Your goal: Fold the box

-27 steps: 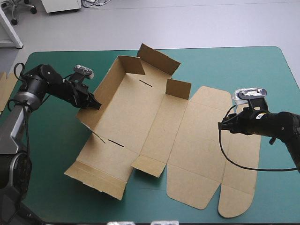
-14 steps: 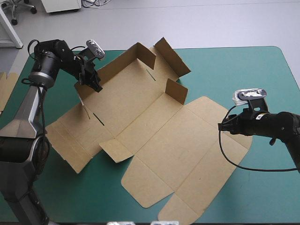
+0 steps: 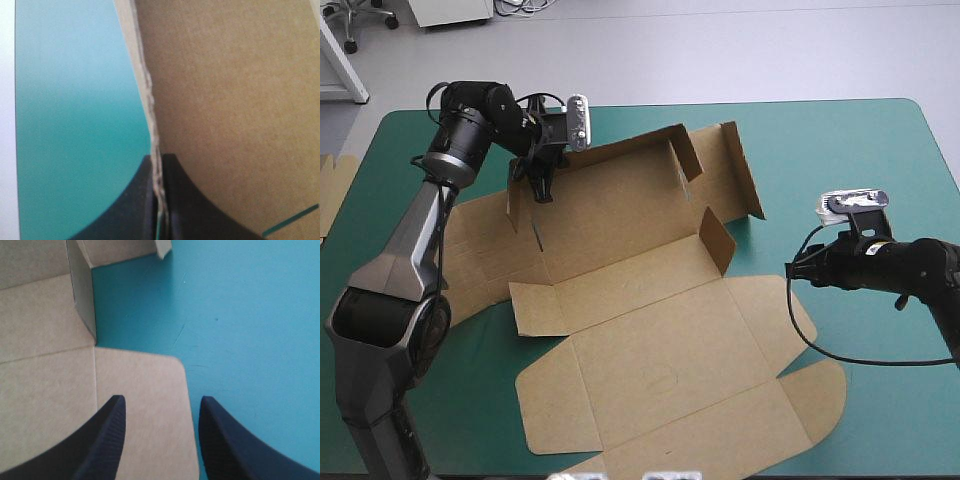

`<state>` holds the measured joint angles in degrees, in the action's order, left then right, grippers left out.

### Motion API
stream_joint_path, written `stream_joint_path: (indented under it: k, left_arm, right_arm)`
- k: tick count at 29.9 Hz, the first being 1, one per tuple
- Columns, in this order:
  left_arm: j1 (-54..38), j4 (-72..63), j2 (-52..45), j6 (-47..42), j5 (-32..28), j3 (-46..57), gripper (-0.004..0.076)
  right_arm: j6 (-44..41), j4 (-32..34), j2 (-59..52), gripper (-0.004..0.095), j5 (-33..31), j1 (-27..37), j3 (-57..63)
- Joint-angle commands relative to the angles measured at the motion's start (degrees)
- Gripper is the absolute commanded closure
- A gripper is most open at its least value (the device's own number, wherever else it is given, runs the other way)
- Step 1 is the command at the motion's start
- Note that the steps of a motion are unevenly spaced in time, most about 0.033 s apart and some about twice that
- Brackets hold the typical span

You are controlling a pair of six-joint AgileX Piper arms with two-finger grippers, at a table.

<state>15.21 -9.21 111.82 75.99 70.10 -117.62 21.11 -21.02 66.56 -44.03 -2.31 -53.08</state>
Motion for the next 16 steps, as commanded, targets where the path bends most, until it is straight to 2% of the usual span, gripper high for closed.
stream_joint_path:
  k: [1, 4, 7, 10, 12, 16]
  left_arm:
    - [1.7, -1.8, -2.9, 8.1, -1.6, -1.8, 0.0734]
    - [1.8, -2.0, -2.9, 11.6, -2.8, -1.8, 0.0734]
    - [2.2, -1.8, -3.0, 11.4, -7.1, -1.8, 0.0734]
    - [4.3, -0.8, -3.0, 7.1, -11.1, -1.8, 0.0734]
    - [6.6, 1.7, -3.8, 4.8, -10.2, -1.8, 0.0734]
    - [12.3, 12.6, -4.8, -5.7, -7.5, -1.8, 0.0734]
  right_arm:
    - [0.2, -1.1, -0.8, 0.0471, 2.0, 0.5, -1.9]
    - [-0.1, -1.1, -0.8, 0.0471, 2.0, 0.5, -1.9]
    - [-0.7, -1.1, -0.8, 0.0471, 2.0, 0.5, -1.9]
    - [-1.2, -1.1, -0.8, 0.0471, 1.6, 0.5, -2.0]
    - [-1.2, -1.1, -0.9, 0.0471, 0.3, 0.5, -2.4]
    - [-1.2, -1.0, -1.1, 0.0471, -0.6, 0.5, -2.7]
